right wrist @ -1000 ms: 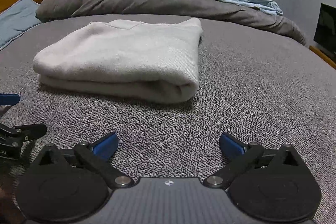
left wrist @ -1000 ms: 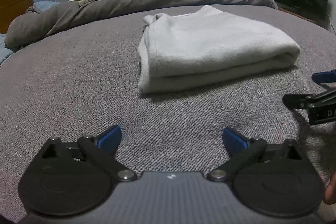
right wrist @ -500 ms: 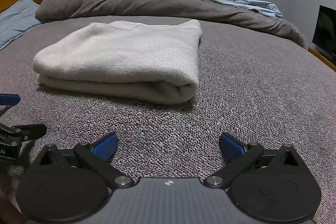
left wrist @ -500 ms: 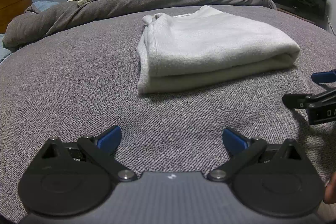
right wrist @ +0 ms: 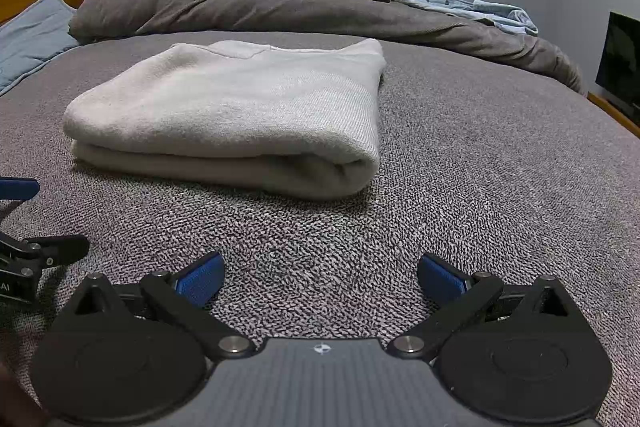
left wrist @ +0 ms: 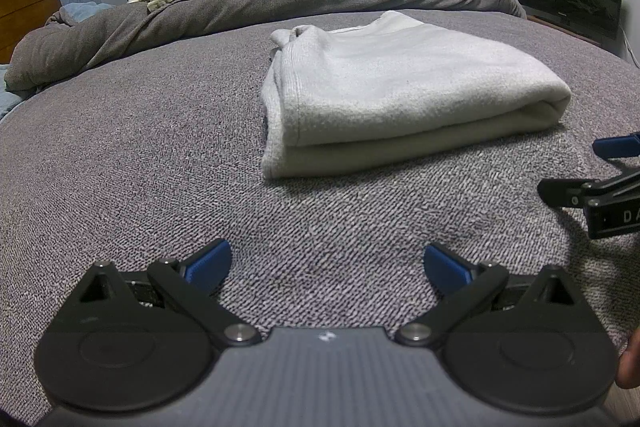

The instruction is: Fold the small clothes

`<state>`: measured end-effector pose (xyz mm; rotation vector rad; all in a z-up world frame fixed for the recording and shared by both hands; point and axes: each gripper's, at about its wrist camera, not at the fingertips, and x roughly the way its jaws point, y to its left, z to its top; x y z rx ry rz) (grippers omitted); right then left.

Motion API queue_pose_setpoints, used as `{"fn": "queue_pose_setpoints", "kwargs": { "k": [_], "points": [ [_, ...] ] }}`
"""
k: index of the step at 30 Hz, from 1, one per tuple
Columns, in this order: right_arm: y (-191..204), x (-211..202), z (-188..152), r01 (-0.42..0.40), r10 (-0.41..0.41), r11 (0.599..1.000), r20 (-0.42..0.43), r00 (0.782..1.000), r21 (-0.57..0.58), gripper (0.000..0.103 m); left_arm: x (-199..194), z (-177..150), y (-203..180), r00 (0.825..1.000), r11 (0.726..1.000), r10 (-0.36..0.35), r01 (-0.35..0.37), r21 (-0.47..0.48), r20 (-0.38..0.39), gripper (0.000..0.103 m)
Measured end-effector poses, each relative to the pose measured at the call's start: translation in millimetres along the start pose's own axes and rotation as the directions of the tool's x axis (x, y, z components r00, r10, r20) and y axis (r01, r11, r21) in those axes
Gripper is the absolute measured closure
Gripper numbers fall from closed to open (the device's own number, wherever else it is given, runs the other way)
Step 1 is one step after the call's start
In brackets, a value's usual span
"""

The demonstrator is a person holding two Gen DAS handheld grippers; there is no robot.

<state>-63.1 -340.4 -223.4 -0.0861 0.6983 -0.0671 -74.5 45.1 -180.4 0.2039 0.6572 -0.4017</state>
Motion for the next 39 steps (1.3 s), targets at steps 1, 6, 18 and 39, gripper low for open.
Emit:
{"fn": "queue_pose_setpoints", "kwargs": {
  "k": [1, 6, 18, 39],
  "points": [
    [0.1, 0.2, -0.1, 0.0, 0.0, 1.0, 0.001, 1.0, 0.0, 0.0, 0.0, 0.2, 0.1, 1.0, 1.0, 0.0, 0.0, 0.0, 0.0, 0.0],
    [0.6, -0.6, 0.7, 0.0, 0.0, 1.0, 0.002, 1.0, -0.002, 0.0, 1.0, 0.2, 2.4, 1.0, 1.0, -0.012, 0.012, -0.008, -0.001, 0.0],
    [2.7, -0.7, 0.4, 0.003, -0.003, 1.0, 0.003, 1.0, -0.001, 0.0, 4.7, 1.3, 3.6, 1.0, 1.0, -0.017, 0.017, -0.011, -0.003, 0.0],
    [4.3, -0.1, 1.2, 0.004, -0.004, 1.0, 0.005, 1.0, -0.001, 0.0, 7.3, 2.6, 3.8, 0.999, 0.999, -0.035, 0.035, 0.01, 0.014, 0.0]
  ]
}}
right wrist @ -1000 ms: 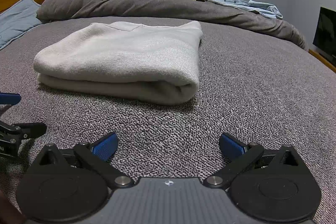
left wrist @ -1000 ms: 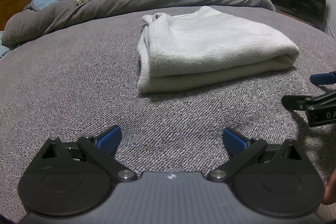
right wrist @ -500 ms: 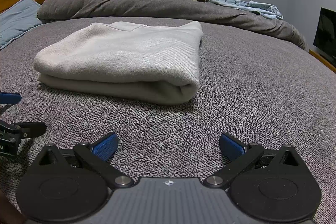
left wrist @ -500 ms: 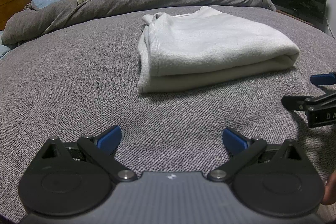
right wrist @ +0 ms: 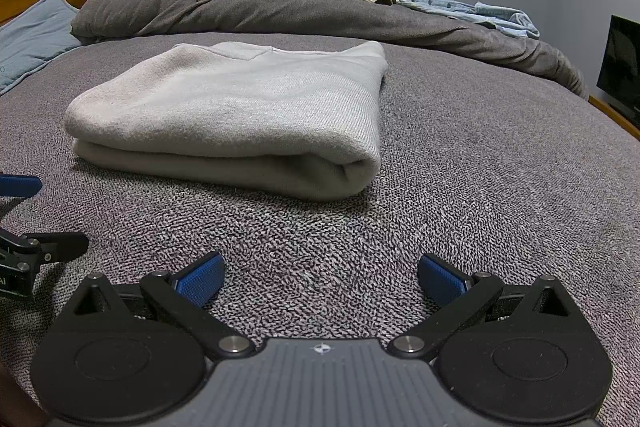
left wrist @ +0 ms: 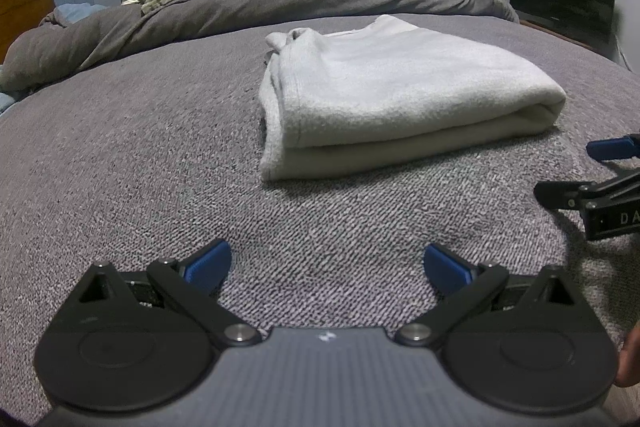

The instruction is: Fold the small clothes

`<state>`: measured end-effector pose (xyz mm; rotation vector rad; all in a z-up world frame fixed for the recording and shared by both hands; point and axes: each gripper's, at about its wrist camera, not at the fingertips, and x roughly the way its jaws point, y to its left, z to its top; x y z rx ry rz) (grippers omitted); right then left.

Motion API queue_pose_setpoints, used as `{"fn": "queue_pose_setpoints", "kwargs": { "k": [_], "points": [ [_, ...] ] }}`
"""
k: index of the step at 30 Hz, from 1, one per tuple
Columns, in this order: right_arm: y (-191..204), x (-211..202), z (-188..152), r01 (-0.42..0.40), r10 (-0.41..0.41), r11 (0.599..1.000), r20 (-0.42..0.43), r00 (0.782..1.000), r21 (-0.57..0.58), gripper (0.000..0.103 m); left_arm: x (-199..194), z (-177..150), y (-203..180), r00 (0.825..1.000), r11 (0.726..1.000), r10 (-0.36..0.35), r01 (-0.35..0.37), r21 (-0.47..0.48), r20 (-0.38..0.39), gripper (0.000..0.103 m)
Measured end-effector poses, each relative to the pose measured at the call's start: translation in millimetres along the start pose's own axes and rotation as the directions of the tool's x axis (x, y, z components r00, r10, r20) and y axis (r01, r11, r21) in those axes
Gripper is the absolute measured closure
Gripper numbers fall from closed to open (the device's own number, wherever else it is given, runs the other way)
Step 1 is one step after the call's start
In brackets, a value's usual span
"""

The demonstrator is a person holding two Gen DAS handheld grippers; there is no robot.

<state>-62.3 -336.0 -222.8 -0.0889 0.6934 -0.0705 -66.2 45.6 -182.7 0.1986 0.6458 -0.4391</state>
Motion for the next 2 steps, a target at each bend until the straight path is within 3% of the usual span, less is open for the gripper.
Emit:
{"fn": "queue_pose_setpoints", "kwargs": {
  "k": [2],
  "points": [
    [0.1, 0.4, 0.3, 0.0, 0.0, 1.0, 0.0, 1.0, 0.0, 0.0, 0.7, -0.1, 0.7, 1.0, 1.0, -0.003, 0.003, -0.003, -0.002, 0.0]
  ]
}}
